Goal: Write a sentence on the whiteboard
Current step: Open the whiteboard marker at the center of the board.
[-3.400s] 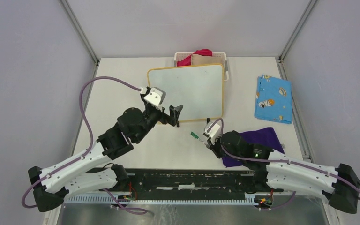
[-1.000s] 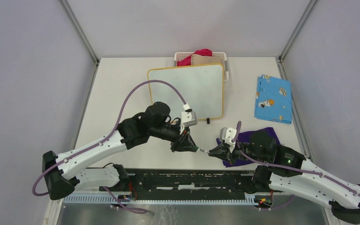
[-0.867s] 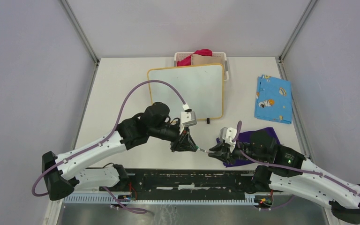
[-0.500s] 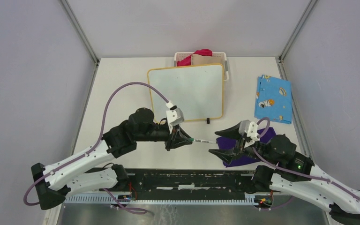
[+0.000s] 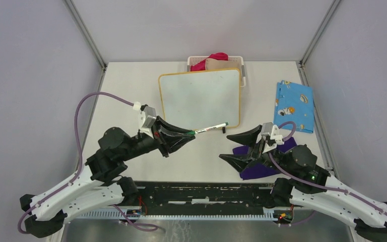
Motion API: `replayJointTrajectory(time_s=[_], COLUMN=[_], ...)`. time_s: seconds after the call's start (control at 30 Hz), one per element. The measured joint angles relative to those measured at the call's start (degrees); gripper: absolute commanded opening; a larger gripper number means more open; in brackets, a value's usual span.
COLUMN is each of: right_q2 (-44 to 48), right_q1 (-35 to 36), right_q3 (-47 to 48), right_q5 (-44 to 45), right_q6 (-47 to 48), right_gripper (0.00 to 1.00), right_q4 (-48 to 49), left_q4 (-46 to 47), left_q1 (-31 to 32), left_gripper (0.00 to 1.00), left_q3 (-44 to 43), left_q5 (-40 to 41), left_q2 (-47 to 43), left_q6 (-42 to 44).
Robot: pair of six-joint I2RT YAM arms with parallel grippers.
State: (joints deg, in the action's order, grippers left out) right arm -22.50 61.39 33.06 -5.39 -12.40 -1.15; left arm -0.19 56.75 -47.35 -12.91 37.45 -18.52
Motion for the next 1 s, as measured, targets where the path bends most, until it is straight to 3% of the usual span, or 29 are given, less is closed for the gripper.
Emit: replayJointTrajectory(time_s=[0.17, 0.47, 0.67, 1.0], right_q2=[-5.1, -5.5, -4.0, -12.5], right_q1=[0.0, 0.0, 0.0, 0.0], right_q3=[3.4, 23.6, 24.8, 26.0], right_q5=[-2.3, -3.5, -2.9, -6.4], right_q6=[-1.1, 8.1, 9.5, 9.8], right_gripper=[0.81, 0.82, 0.82, 0.81], right_q4=[2.0, -15.9, -18.6, -19.0], left_q4=[-0.9, -10.8, -11.8, -14.3], left_q1=[0.0, 0.0, 0.0, 0.0], left_gripper=[0.02, 0.02, 0.02, 0.02], left_q3=[-1.2, -6.0, -6.7, -8.0], left_q5=[-3.7, -7.0, -9.9, -17.8], left_q2=[1.9, 1.0, 0.1, 3.5], left_q6=[-1.0, 1.4, 2.9, 5.2])
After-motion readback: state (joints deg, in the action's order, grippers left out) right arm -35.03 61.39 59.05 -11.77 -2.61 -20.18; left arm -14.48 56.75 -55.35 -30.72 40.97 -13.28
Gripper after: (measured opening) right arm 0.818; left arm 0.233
